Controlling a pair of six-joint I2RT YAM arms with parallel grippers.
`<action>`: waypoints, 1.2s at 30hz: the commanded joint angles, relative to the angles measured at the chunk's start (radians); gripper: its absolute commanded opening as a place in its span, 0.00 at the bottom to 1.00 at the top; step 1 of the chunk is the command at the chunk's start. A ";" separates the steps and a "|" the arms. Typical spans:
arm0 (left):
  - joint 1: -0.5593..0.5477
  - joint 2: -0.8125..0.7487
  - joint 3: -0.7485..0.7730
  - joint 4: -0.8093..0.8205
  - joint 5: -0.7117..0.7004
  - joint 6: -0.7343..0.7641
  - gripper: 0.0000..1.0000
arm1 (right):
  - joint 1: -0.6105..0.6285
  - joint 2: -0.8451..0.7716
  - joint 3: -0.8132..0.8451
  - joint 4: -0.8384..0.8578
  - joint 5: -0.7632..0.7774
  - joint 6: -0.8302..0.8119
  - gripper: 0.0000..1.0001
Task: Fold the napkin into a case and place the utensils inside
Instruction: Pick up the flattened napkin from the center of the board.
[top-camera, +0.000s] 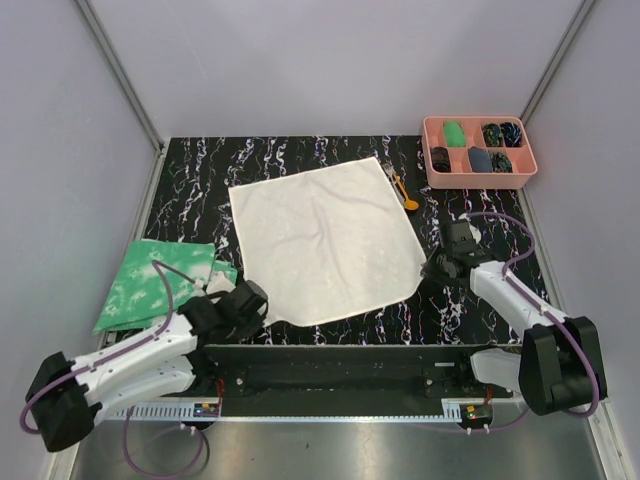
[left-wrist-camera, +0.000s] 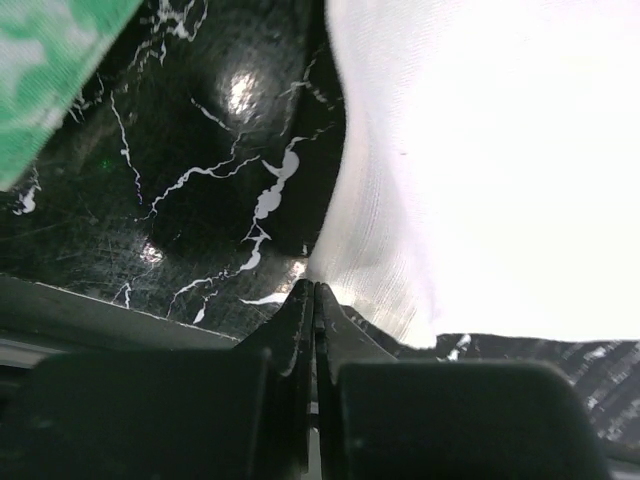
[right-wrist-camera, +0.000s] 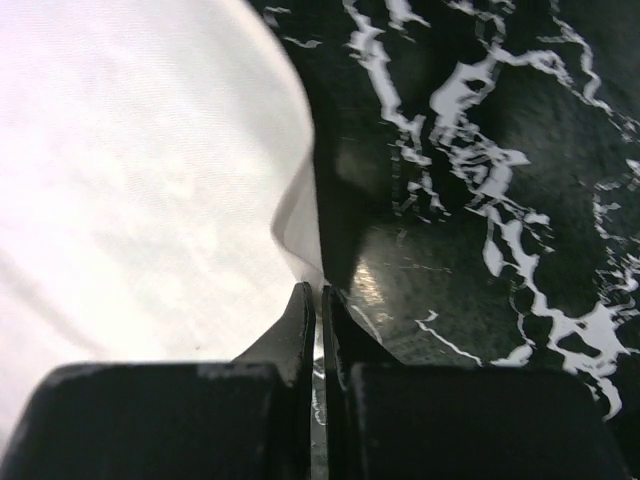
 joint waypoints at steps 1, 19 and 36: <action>-0.002 -0.131 0.052 -0.085 -0.109 0.074 0.00 | 0.008 -0.085 0.028 0.082 -0.085 -0.076 0.00; -0.002 0.134 0.131 -0.160 -0.013 0.046 0.54 | 0.007 -0.152 -0.019 0.061 -0.111 -0.059 0.00; -0.002 0.312 0.072 -0.074 0.081 -0.030 0.53 | 0.008 -0.139 -0.021 0.067 -0.114 -0.056 0.00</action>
